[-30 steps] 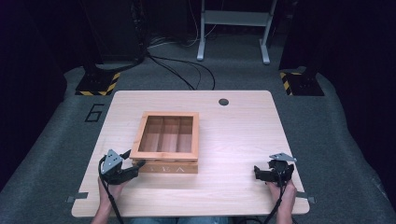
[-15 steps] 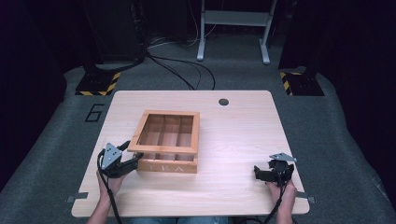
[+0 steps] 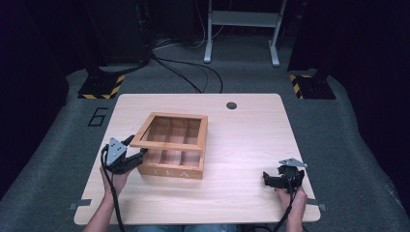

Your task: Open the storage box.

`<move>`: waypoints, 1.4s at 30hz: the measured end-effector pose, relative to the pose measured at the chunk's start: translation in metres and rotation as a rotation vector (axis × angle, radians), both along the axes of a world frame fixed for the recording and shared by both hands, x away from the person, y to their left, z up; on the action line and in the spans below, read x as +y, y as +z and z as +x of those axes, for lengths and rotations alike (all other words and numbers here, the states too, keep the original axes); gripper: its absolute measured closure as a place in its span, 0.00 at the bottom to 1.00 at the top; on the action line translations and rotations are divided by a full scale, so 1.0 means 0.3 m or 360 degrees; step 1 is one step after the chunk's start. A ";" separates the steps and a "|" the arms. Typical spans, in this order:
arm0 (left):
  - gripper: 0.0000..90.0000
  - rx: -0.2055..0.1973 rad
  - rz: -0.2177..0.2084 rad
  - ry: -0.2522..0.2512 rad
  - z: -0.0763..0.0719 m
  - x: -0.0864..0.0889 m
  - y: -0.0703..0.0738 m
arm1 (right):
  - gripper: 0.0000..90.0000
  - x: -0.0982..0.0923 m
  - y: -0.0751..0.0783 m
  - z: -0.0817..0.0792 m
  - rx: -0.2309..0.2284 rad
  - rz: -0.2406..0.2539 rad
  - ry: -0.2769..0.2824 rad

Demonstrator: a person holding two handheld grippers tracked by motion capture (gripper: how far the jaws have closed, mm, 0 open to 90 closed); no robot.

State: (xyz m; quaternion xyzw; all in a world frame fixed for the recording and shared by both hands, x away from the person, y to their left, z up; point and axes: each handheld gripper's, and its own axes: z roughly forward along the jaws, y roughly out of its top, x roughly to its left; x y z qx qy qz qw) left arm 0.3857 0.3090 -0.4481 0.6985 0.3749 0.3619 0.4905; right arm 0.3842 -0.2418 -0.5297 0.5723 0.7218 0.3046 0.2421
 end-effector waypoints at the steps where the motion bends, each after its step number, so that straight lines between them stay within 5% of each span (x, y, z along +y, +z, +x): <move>1: 0.43 0.0006 -0.0017 0.0007 0.012 0.002 0.015 | 0.00 0.000 0.000 0.000 0.0000 0.0000 0.0000; 10: 0.52 0.0029 -0.0123 0.0018 0.072 0.016 0.074 | 0.00 0.000 0.000 0.000 0.0000 0.0000 0.0000; 24: 0.64 0.0101 -0.0199 0.0042 0.148 0.031 0.156 | 0.00 0.000 0.000 0.000 0.0000 0.0001 0.0002; 42: 0.71 0.0130 -0.0196 0.0072 0.205 0.031 0.215 | 0.00 0.000 0.000 0.000 0.0000 0.0001 0.0001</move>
